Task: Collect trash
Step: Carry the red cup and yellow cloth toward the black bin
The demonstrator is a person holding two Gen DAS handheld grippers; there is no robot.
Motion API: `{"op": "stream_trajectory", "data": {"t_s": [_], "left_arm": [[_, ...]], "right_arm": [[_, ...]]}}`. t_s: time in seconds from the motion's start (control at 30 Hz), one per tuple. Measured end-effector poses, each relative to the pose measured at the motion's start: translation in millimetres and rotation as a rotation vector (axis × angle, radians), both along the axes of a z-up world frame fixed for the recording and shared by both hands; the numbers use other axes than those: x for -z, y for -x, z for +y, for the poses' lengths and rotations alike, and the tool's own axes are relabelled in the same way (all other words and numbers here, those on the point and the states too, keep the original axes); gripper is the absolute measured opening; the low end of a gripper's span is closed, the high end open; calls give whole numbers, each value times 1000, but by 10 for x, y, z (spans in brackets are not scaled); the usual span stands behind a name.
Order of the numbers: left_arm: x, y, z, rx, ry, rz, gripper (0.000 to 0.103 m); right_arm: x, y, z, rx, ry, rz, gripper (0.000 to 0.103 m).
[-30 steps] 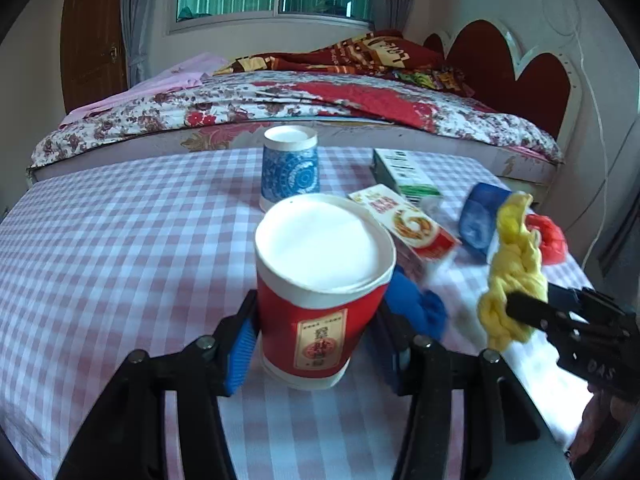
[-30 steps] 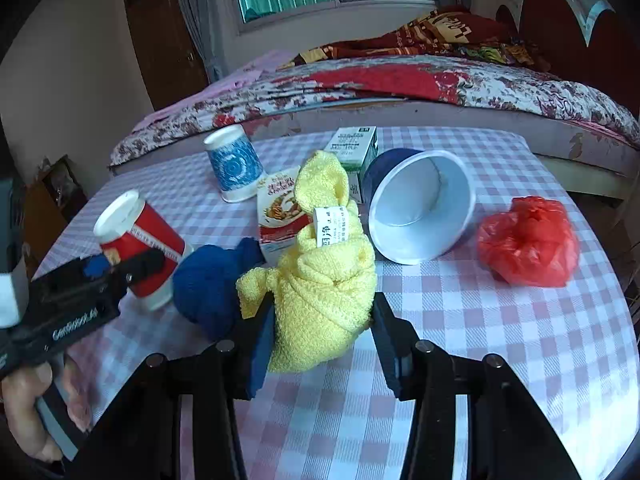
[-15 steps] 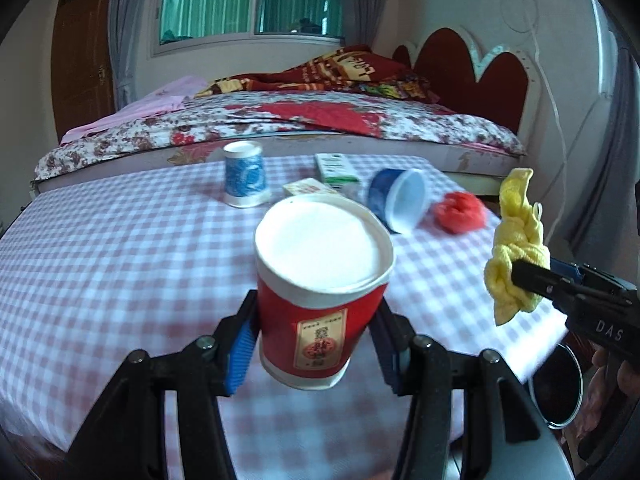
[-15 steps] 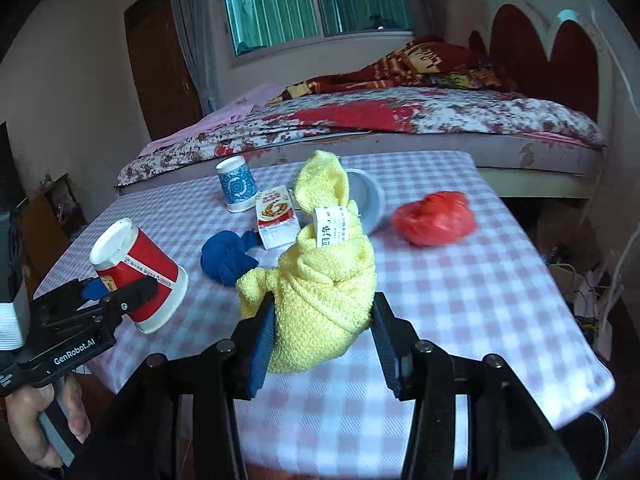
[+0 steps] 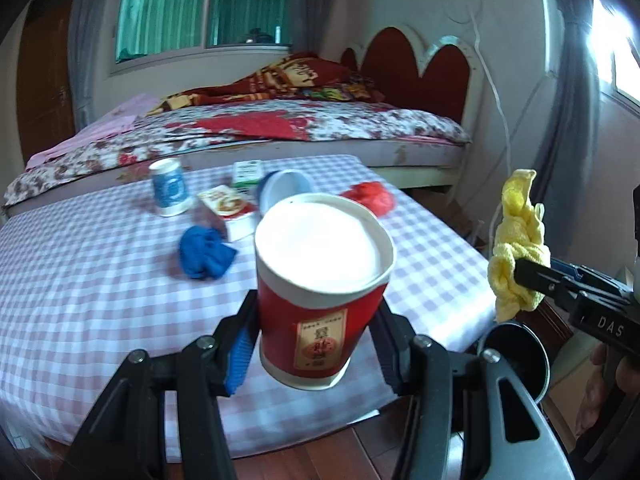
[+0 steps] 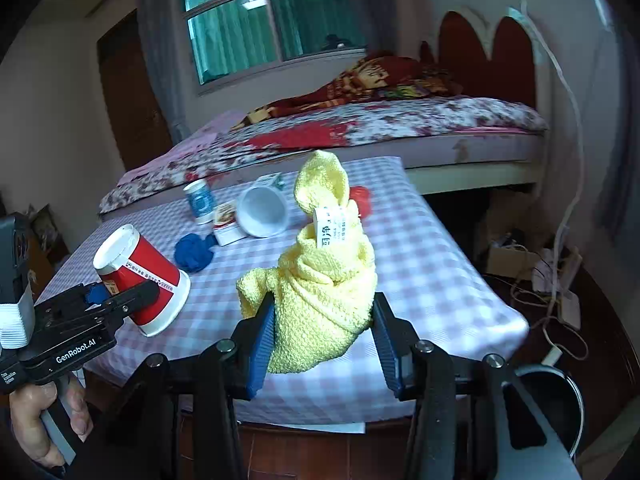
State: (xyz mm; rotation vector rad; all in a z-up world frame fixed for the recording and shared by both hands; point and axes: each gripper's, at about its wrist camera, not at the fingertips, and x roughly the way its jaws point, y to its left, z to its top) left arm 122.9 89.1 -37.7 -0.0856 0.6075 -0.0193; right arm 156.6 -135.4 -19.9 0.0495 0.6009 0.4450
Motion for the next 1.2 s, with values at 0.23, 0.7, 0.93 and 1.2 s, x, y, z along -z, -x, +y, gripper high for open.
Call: {"op": "stream_trajectory", "data": {"t_s": [0.23, 0.7, 0.93, 1.2], "left_arm": [[4, -27, -405, 73, -10, 1, 53], [8, -91, -1392, 266, -5, 7, 53], [66, -88, -1873, 367, 3, 23, 53], [196, -96, -2384, 501, -2, 56, 53]], "right_arm": [[21, 157, -503, 78, 4, -4, 48], [155, 324, -1392, 237, 17, 31, 48], [232, 456, -1756, 299, 36, 50, 48], [327, 569, -2162, 350, 72, 78, 48]]}}
